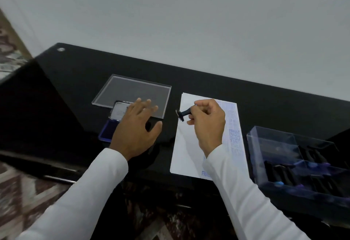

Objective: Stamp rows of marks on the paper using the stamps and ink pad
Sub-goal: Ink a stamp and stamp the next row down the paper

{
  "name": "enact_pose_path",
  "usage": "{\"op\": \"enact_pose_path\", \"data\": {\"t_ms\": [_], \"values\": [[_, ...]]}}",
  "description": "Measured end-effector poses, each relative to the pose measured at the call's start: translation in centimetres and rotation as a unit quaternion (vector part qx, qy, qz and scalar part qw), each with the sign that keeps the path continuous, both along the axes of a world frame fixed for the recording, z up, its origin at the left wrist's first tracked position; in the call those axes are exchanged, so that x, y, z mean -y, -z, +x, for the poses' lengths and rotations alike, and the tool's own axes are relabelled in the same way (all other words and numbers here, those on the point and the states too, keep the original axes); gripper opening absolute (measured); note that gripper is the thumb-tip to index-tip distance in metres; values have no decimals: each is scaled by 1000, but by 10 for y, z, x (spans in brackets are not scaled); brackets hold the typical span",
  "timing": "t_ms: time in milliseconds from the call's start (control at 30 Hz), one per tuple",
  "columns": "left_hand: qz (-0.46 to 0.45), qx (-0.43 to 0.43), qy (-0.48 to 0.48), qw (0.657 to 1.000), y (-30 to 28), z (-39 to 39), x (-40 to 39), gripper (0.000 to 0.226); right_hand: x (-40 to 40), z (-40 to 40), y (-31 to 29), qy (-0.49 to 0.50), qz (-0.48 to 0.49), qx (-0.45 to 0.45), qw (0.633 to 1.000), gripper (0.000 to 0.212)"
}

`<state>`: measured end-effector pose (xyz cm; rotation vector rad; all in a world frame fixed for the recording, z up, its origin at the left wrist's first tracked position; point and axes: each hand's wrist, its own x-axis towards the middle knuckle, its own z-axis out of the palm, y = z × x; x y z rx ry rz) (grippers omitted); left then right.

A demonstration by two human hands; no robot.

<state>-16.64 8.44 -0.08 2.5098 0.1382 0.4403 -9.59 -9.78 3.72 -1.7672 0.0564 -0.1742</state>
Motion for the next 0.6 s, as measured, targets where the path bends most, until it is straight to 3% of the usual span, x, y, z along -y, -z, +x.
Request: {"op": "enact_pose_path", "data": {"t_ms": [400,600], "values": [[23,-21,-115,993,15,-73,-82,56,-91,-44,14,-120,-38,22,992,13],[35,-48,-117,991,27,-91,-104,62,-112,-63,21,-184,-140,127,965,11]]}}
